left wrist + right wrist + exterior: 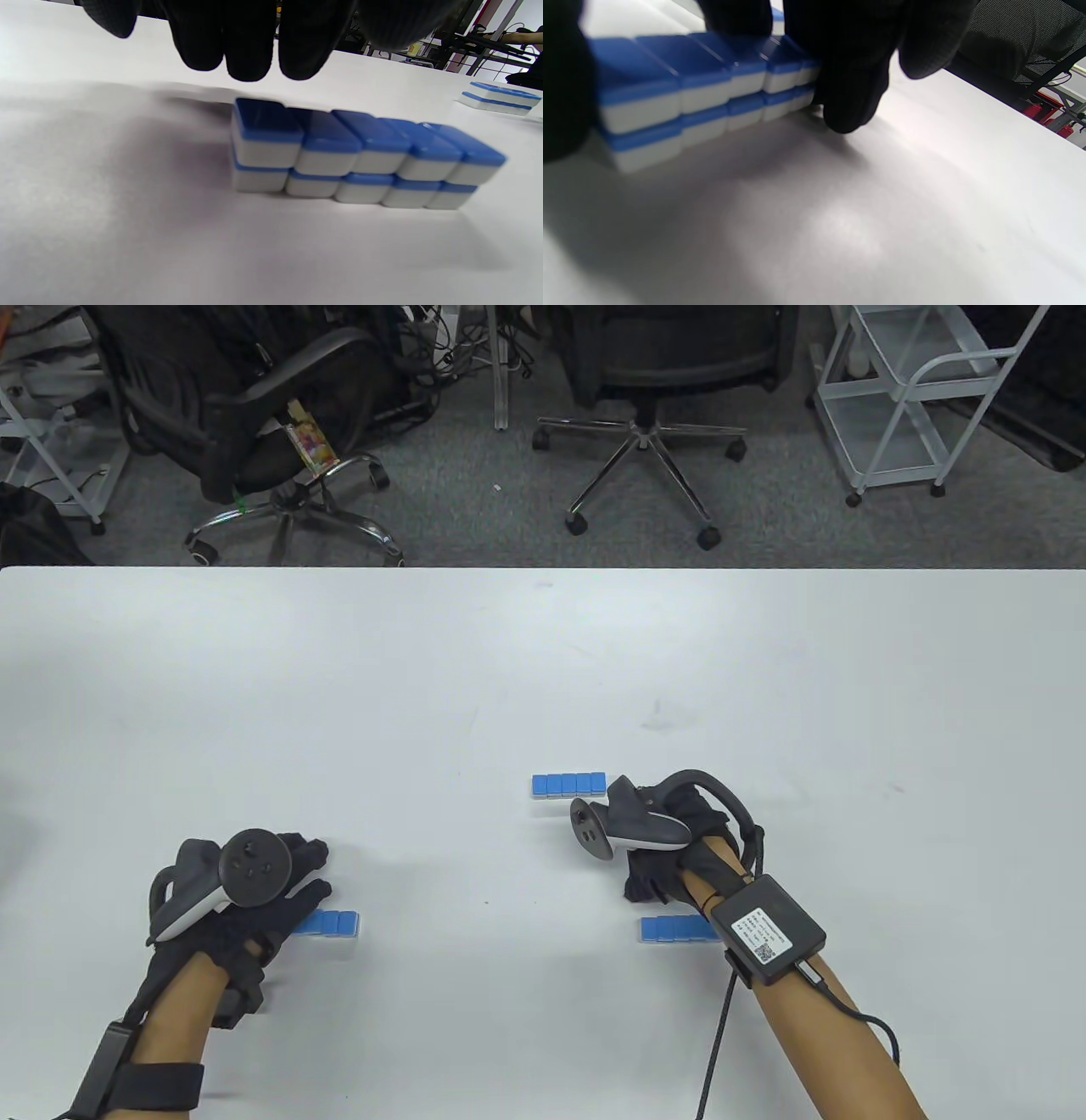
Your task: Build mahjong tile wall
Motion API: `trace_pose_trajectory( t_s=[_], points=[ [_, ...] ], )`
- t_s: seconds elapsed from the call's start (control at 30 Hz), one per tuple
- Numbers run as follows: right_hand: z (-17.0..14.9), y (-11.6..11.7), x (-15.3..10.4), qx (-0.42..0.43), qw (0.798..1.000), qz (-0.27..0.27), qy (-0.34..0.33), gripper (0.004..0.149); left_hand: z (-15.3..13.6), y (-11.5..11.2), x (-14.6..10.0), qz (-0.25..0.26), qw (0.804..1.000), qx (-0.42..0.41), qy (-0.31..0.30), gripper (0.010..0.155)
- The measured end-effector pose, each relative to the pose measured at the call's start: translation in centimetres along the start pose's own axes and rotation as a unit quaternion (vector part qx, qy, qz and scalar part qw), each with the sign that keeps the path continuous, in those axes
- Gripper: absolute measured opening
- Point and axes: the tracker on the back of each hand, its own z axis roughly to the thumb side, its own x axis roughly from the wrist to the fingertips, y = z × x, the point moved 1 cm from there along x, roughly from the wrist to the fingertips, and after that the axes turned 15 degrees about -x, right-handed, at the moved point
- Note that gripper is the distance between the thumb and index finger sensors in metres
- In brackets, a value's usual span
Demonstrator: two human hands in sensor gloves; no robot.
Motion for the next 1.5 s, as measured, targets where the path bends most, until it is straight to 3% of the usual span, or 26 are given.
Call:
trace_pose_trajectory(
  t_s=[0.23,0.87,1.5],
  points=[
    [-0.4,-0.3,0.6,-0.017,0.999,-0.042,-0.021,0.085,0.0,0.0,0.0,-0.001,1.000,-0.003,0.000,0.063],
    [-1.4,0.0,0.9,0.037,0.999,-0.008,-0.008,0.083,0.0,-0.1,0.0,-0.003,1.000,-0.004,0.001,0.063],
    [-1.5,0.2,0.1,0.033,0.999,0.008,-0.009,0.085,-0.1,-0.1,0.0,-0.002,1.000,-0.003,0.001,0.063]
  ],
)
